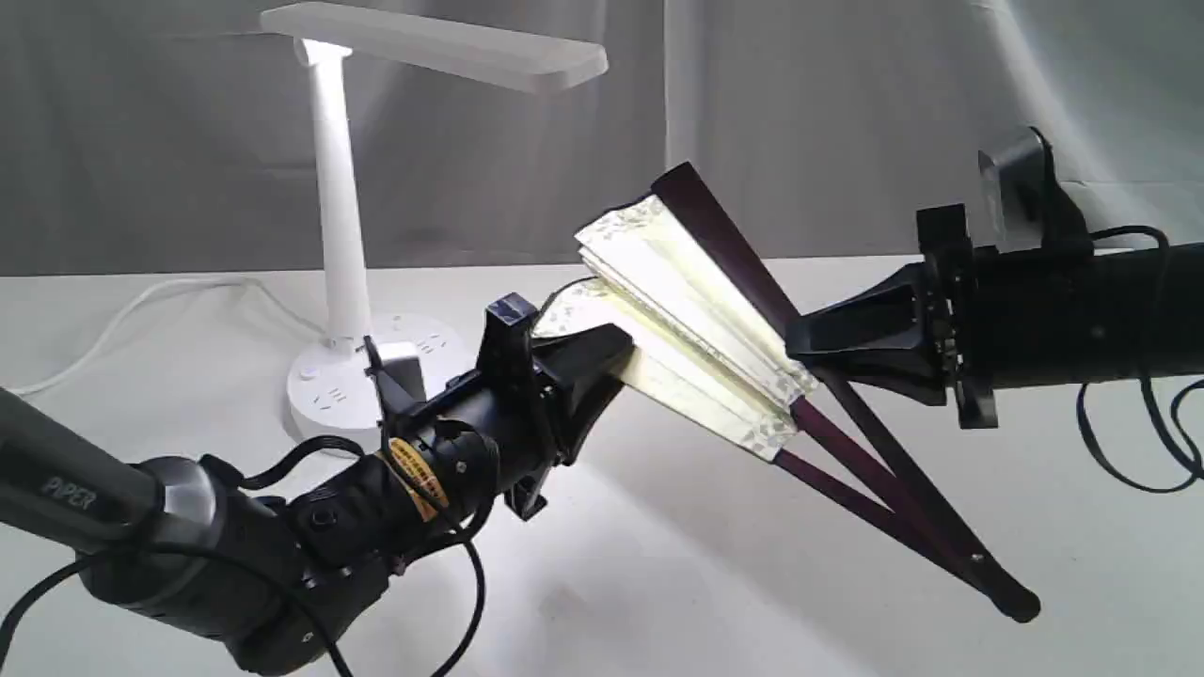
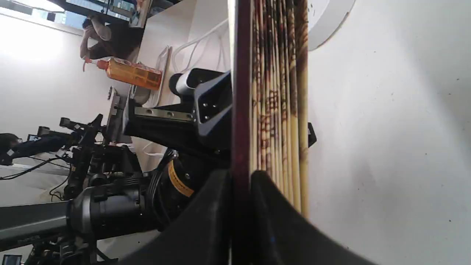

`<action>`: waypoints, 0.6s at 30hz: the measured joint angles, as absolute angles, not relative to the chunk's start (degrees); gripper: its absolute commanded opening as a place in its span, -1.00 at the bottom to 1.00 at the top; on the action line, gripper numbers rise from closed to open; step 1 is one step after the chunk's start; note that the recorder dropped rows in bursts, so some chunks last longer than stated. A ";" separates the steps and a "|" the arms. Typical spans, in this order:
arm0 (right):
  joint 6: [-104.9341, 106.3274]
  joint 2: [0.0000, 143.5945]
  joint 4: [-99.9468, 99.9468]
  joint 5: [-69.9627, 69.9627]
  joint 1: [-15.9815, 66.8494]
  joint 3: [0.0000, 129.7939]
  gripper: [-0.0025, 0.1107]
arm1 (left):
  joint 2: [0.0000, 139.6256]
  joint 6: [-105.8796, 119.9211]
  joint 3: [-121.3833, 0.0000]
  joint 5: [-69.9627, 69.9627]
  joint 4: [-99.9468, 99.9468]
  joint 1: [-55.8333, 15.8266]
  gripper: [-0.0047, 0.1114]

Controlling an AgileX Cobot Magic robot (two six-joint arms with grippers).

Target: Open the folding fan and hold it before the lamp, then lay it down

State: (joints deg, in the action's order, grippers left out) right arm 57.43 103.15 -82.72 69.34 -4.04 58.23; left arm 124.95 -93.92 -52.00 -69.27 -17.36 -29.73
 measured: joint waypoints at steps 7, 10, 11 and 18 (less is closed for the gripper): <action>57.43 103.15 -82.76 69.34 -4.04 58.23 -0.96 | 125.08 -93.92 -52.00 -69.27 -15.31 -29.73 -0.37; 57.43 103.15 -82.76 69.34 -3.94 58.23 -0.96 | 125.08 -93.92 -52.00 -69.27 -14.87 -29.73 -0.31; 57.43 103.15 -82.76 69.34 -3.83 58.23 -0.96 | 125.08 -93.92 -52.00 -69.27 -14.61 -29.73 -0.31; 57.54 103.15 -82.98 69.27 -0.65 58.23 -0.96 | 125.08 -93.92 -52.00 -69.27 -14.50 -29.73 -0.36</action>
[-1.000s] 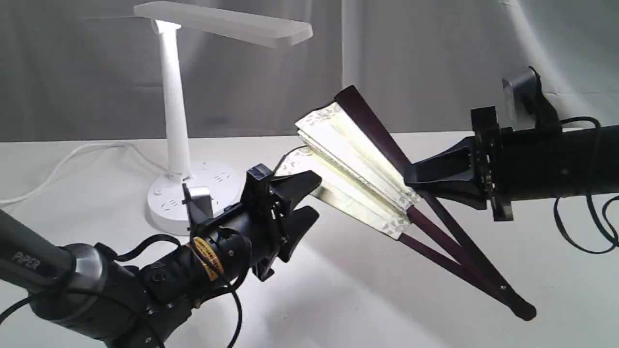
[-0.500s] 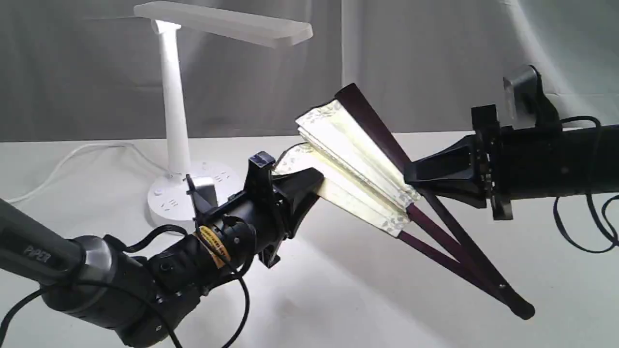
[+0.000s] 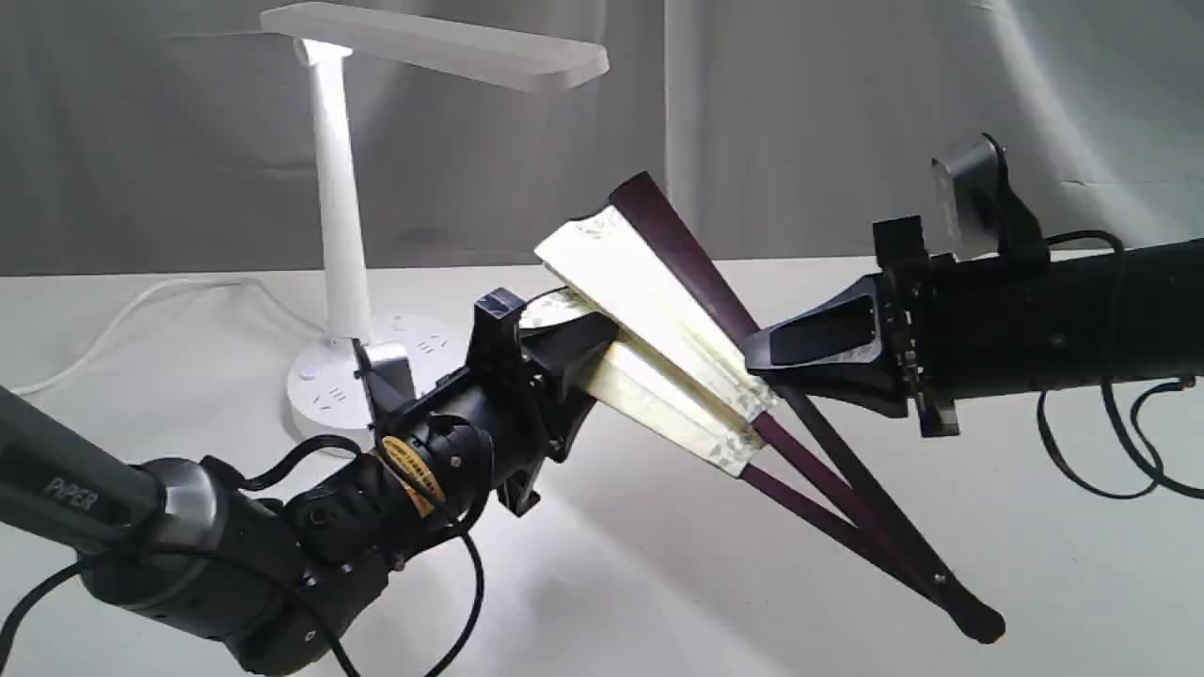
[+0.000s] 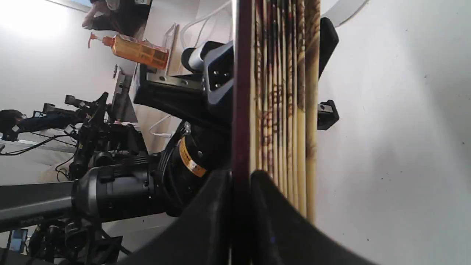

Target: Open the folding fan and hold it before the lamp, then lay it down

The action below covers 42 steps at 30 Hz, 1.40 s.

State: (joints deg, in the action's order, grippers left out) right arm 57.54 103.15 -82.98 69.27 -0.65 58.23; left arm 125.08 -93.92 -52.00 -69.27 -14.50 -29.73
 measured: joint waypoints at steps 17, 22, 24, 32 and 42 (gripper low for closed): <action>57.47 103.15 -81.79 68.60 -0.65 58.12 -0.39 | 125.08 -100.74 -52.35 -71.36 -18.68 -29.39 -0.92; 56.25 103.15 -81.79 68.73 -0.65 58.12 -0.10 | 125.08 -102.84 -52.35 -70.92 -22.42 -29.39 -0.92; 54.51 103.15 -82.24 68.41 -0.65 58.12 -0.10 | 125.08 -103.11 -52.35 -70.77 -23.74 -29.39 -0.92; 52.93 106.19 -87.31 67.06 -0.65 58.12 -0.11 | 125.08 -106.91 -53.24 -70.18 -29.36 -29.39 -0.92; 57.57 112.45 -95.95 68.75 -0.65 58.12 -0.25 | 125.08 -107.40 -55.13 -69.44 -34.77 -29.39 -0.92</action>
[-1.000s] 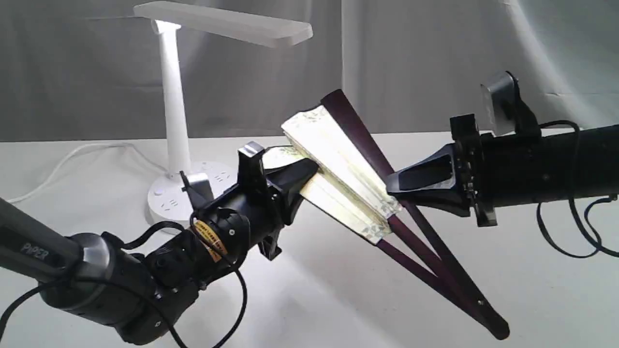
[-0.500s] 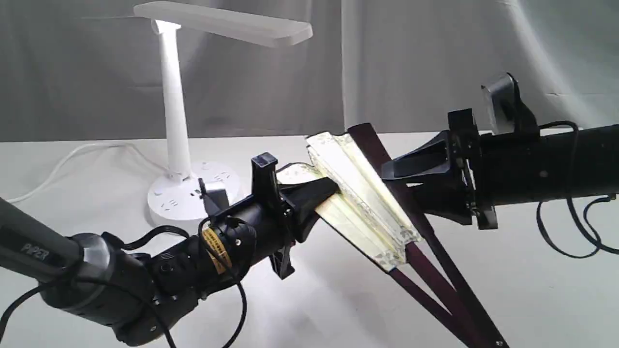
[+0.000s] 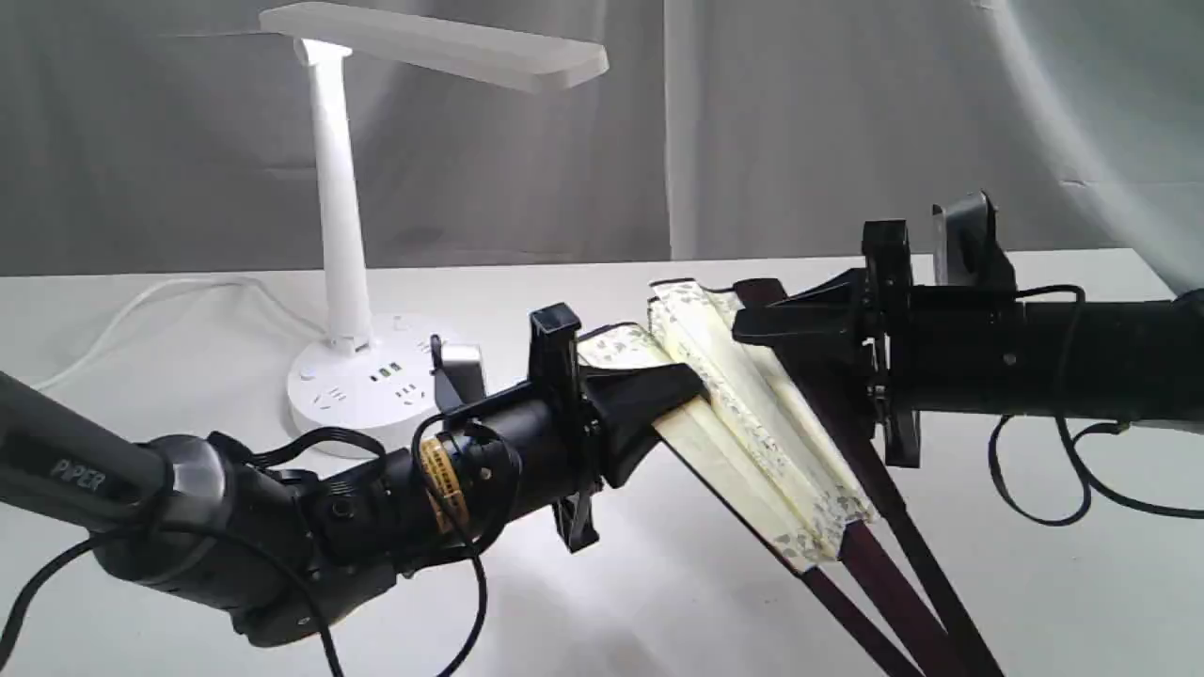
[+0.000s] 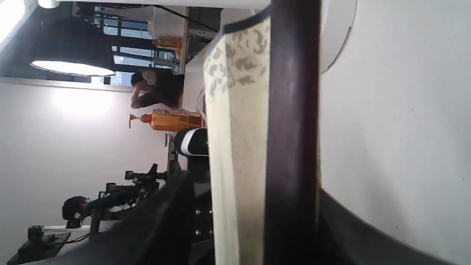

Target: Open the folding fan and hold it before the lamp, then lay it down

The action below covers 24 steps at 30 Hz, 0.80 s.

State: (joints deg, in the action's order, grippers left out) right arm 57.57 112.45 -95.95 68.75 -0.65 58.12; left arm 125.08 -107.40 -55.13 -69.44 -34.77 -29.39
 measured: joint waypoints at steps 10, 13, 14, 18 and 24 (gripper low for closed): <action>58.94 112.45 -96.30 68.99 -0.65 58.12 -0.45 | 125.08 -107.40 -55.37 -69.34 -37.05 -28.59 -0.92; 59.03 112.45 -96.30 68.99 -0.65 58.12 -0.59 | 125.08 -107.40 -55.37 -69.44 -37.31 -28.60 -0.92; 59.03 112.45 -96.30 68.99 -0.65 58.12 -0.66 | 125.08 -107.40 -55.37 -69.44 -37.31 -28.60 -0.92; 59.83 112.45 -95.79 68.99 -0.65 58.12 -0.86 | 125.08 -107.40 -55.37 -69.78 -37.70 -28.23 -0.92; 60.24 112.45 -95.77 69.22 -0.65 58.12 -0.96 | 125.08 -107.40 -55.37 -69.87 -38.33 -28.11 -0.92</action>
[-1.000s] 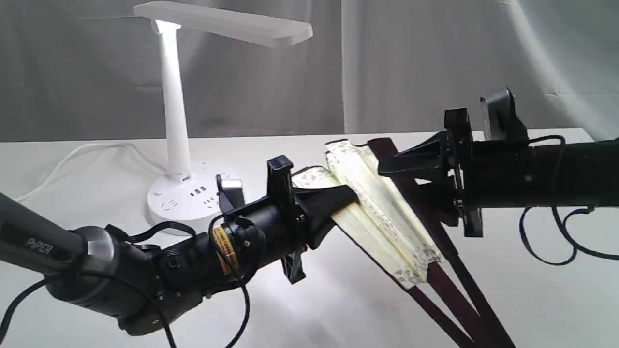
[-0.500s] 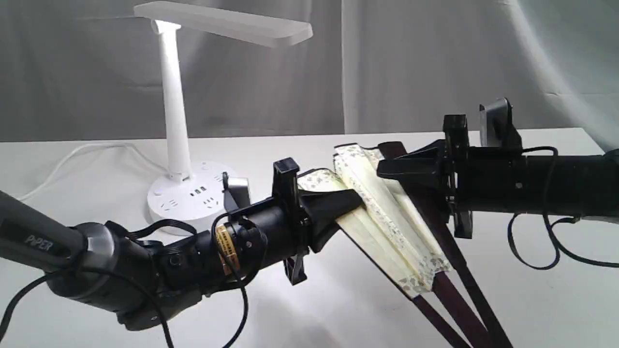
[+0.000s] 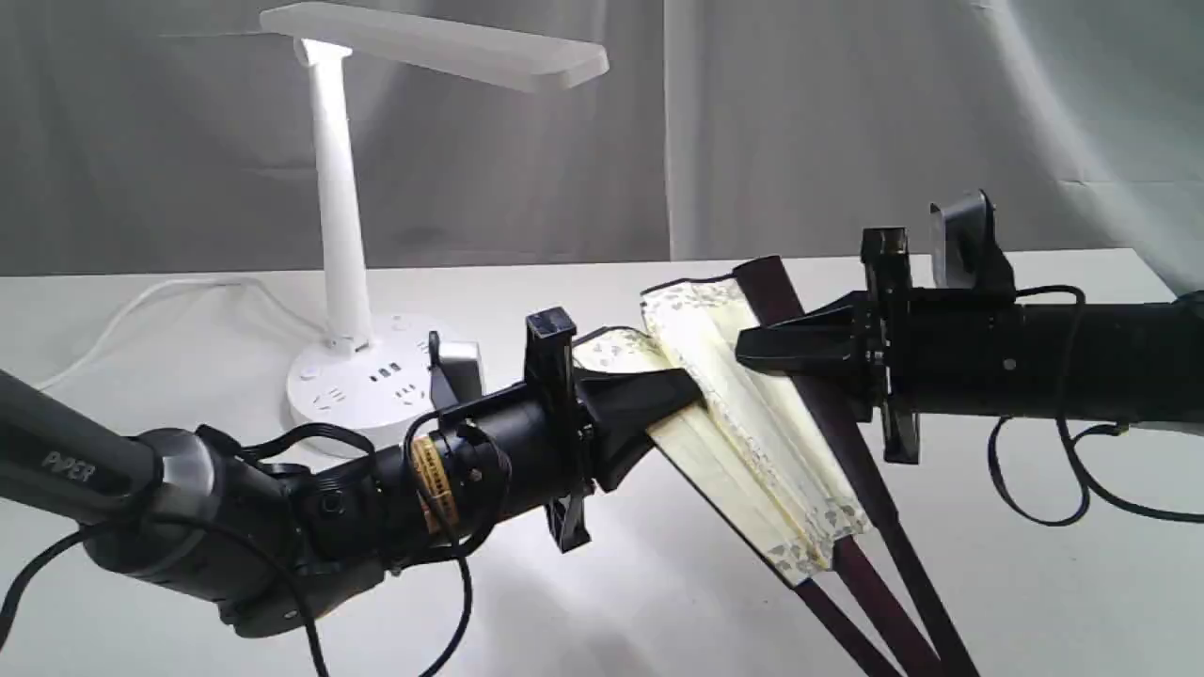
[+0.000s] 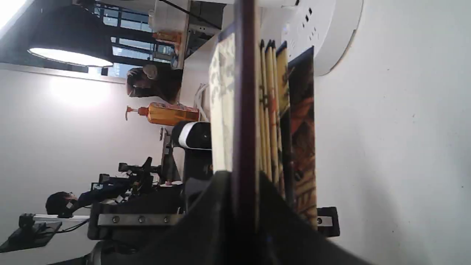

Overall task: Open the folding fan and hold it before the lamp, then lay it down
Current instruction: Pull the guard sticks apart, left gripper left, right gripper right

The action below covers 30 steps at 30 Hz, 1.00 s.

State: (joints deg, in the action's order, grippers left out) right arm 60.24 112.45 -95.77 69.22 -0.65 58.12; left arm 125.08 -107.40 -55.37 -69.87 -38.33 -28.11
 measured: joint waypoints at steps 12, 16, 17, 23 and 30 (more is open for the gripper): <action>60.24 112.45 -97.23 69.85 -5.06 58.12 -0.96 | 124.23 -107.40 -55.37 -69.49 -36.78 -28.03 -0.92; 60.12 112.45 -98.00 69.85 -7.03 58.12 -0.96 | 123.35 -106.94 -55.13 -69.12 -35.45 -28.03 -0.92; 60.03 112.45 -98.21 69.85 -7.81 58.12 -0.96 | 122.92 -106.52 -54.59 -69.12 -34.64 -28.03 -0.92; 59.89 112.45 -98.85 69.85 -11.21 58.12 -0.96 | 119.71 -103.40 -47.84 -69.02 -28.78 -28.03 -0.92; 59.73 112.45 -99.08 69.85 -14.45 58.12 -0.96 | 114.14 -98.68 -39.98 -69.02 -24.11 -28.03 -0.92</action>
